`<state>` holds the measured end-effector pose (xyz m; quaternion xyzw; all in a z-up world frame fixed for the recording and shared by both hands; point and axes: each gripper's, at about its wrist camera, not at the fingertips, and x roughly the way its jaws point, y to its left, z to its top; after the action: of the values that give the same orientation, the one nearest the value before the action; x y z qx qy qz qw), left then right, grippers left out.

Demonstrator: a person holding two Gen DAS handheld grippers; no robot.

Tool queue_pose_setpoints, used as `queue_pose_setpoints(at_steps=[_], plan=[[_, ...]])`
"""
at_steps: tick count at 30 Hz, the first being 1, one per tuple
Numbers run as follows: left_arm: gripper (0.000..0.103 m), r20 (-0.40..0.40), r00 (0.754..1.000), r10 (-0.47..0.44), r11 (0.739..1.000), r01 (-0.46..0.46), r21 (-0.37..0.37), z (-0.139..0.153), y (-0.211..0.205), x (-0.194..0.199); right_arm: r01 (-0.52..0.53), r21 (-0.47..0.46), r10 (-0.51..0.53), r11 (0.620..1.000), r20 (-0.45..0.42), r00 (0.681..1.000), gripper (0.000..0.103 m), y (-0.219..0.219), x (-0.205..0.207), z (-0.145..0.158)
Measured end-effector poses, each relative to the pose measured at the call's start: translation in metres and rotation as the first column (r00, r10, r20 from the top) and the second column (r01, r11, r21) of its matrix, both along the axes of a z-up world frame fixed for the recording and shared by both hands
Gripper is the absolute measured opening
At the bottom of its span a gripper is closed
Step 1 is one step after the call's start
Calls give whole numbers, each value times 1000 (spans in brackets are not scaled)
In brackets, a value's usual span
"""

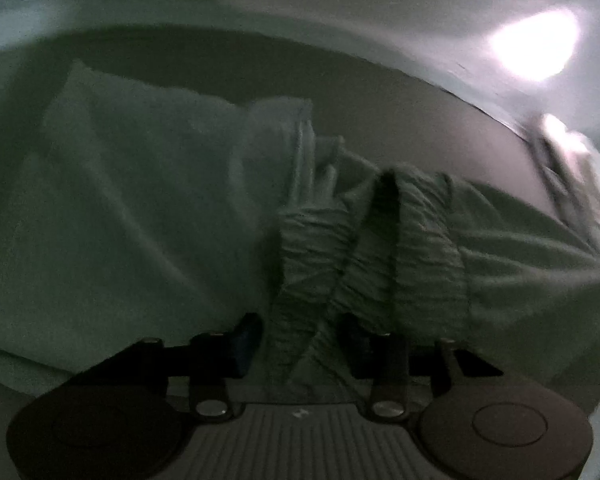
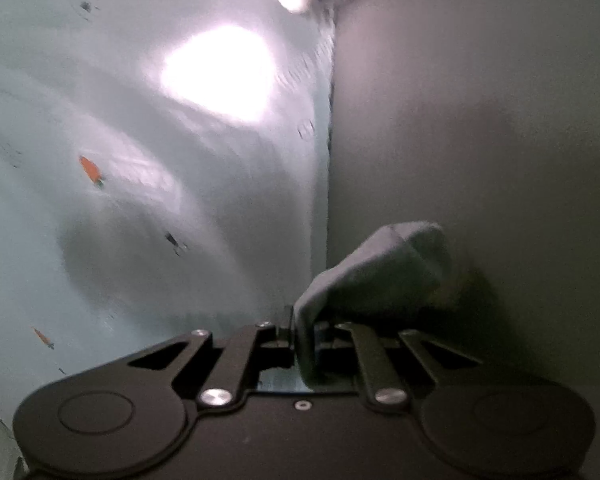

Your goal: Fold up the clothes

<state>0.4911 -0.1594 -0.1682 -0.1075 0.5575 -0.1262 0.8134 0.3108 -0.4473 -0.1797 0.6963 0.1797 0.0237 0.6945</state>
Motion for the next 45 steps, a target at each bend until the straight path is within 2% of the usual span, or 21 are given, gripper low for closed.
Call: queue_pose_setpoints(at_steps=[3, 6, 12, 14, 16, 19, 21, 23, 25, 27, 29, 32, 34, 36, 37, 39, 41, 44, 45], plan=[[44, -3, 998, -61, 998, 61, -33, 1, -15, -7, 20, -109, -24, 994, -35, 999, 9, -10, -10, 25], [43, 4, 997, -78, 994, 78, -77, 11, -7, -12, 18, -187, -31, 982, -68, 997, 9, -5, -9, 42], [44, 75, 997, -22, 993, 31, -116, 43, 63, -20, -4, -308, -20, 951, -73, 997, 9, 54, 30, 74], [45, 94, 995, 10, 994, 0, -108, 48, 95, -20, -27, -298, 12, 954, -54, 998, 9, 82, 43, 77], [45, 105, 993, 48, 994, -37, -104, 51, 125, -20, -46, -234, 39, 971, -37, 999, 9, 108, 58, 75], [45, 102, 988, 117, 987, -104, -124, 51, 171, -19, -67, -32, 67, 997, 5, 998, 10, 152, 78, 57], [45, 92, 983, 159, 980, -146, -132, 48, 201, -17, -78, 82, 77, 994, 12, 997, 10, 188, 92, 39], [45, 81, 977, 196, 974, -184, -129, 43, 228, -17, -84, 173, 85, 981, 5, 996, 15, 223, 106, 21], [45, 64, 971, 230, 967, -220, -129, 37, 251, -16, -95, 236, 111, 967, -52, 992, 40, 254, 120, 1], [45, 43, 964, 263, 957, -255, -134, 30, 271, -17, -127, 272, 164, 954, -119, 979, 43, 282, 132, -14], [45, 34, 959, 283, 951, -276, -139, 25, 282, -20, -187, 268, 229, 945, -138, 963, 51, 298, 138, -15], [45, 34, 955, 295, 944, -286, -164, 22, 291, -20, -266, 201, 288, 943, -91, 953, 54, 299, 136, 2], [46, 38, 956, 290, 942, -278, -187, 21, 289, -18, -282, 106, 291, 954, -76, 954, 55, 286, 129, 19], [53, 48, 961, 271, 945, -256, -204, 21, 281, -15, -279, -11, 277, 960, -86, 957, 55, 267, 119, 35], [58, 53, 964, 259, 947, -243, -211, 22, 277, -13, -267, -74, 259, 961, -105, 960, 55, 257, 111, 41], [60, 58, 971, 234, 951, -216, -221, 21, 264, -10, -239, -234, 206, 942, -160, 965, 56, 234, 94, 50], [61, 48, 975, 216, 951, -199, -237, 19, 249, -4, -228, -389, 137, 892, -249, 959, 56, 219, 78, 53], [63, 30, 981, 193, 950, -179, -258, 19, 231, -2, -236, -460, 80, 856, -333, 940, 56, 204, 61, 47], [64, 28, 983, 181, 950, -167, -264, 20, 227, -2, -232, -452, 76, 862, -337, 938, 56, 200, 57, 45]])
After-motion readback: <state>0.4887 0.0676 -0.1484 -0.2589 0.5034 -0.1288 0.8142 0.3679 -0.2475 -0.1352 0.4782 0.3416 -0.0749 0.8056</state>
